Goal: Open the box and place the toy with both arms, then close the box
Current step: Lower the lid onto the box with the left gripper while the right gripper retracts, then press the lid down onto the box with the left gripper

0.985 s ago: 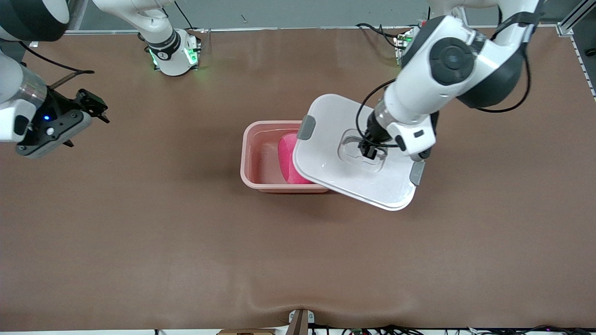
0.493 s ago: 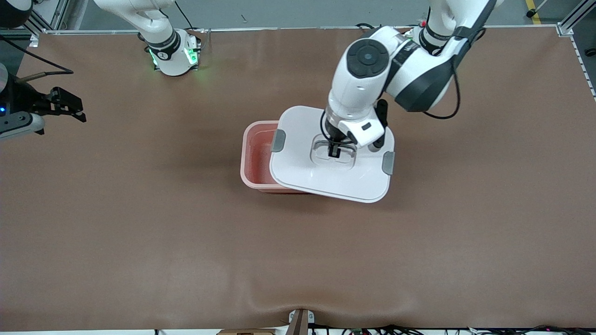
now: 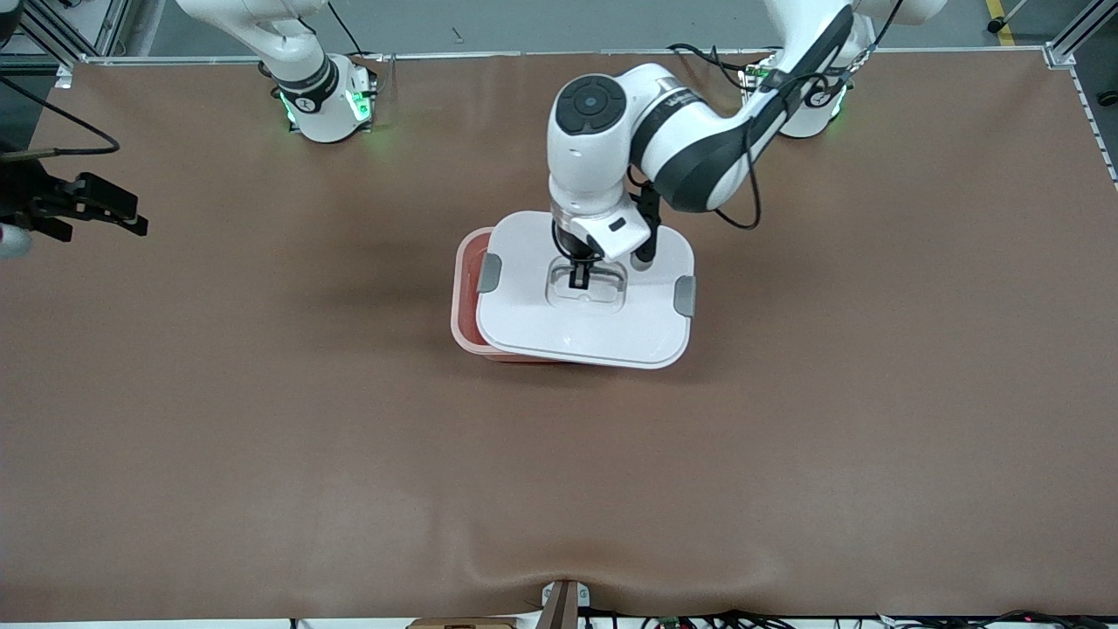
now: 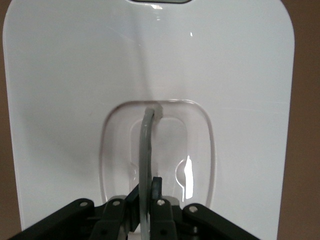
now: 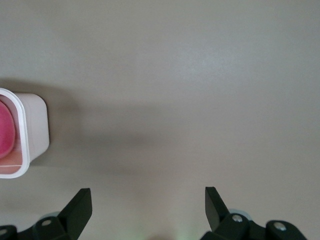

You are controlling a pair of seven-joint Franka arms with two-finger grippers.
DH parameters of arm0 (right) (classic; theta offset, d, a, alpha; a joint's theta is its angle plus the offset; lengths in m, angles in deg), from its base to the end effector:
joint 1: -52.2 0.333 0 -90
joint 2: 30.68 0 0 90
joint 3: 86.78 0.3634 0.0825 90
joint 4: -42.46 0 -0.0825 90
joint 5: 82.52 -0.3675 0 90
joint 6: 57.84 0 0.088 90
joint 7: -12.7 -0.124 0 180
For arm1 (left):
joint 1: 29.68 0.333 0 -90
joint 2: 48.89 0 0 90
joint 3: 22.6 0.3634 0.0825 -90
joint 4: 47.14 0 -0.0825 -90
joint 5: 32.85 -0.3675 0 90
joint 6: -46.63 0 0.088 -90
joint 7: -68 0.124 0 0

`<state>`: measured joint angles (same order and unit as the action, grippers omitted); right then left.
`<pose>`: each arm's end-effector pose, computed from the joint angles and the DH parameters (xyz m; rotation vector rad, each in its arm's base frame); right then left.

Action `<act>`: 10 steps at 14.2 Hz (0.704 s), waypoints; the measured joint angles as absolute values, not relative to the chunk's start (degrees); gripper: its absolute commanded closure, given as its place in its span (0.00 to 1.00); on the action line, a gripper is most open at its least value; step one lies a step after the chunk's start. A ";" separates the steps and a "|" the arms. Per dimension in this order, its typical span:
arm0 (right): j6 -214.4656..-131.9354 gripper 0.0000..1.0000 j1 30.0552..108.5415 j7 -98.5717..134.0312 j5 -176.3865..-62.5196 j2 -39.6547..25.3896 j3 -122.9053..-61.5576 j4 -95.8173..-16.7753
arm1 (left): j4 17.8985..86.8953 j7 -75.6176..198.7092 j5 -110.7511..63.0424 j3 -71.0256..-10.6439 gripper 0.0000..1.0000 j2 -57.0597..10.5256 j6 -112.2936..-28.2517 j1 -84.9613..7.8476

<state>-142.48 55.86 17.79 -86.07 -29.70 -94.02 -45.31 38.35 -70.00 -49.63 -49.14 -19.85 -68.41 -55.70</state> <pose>0.5327 -0.0244 0.6558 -3.0746 -0.0459 0.1029 0.4903 -0.5061 0.4378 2.3160 2.0169 0.0703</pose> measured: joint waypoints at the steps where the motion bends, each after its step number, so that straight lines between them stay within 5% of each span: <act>1: -142.49 0.00 55.79 17.79 -86.34 -29.76 -94.68 -45.31 | 38.35 -71.21 -50.29 -49.12 1.00 -19.23 -69.12 -56.49; 10: -142.22 0.00 55.88 16.36 -86.78 -31.77 -94.65 -45.53 | 38.35 -82.06 -56.12 -49.02 1.00 -16.01 -72.25 -60.53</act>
<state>-142.22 55.88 16.36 -86.78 -31.77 -94.65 -45.53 38.35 -82.06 -56.12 -49.02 -16.01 -72.25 -60.53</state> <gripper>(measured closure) 0.000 0.934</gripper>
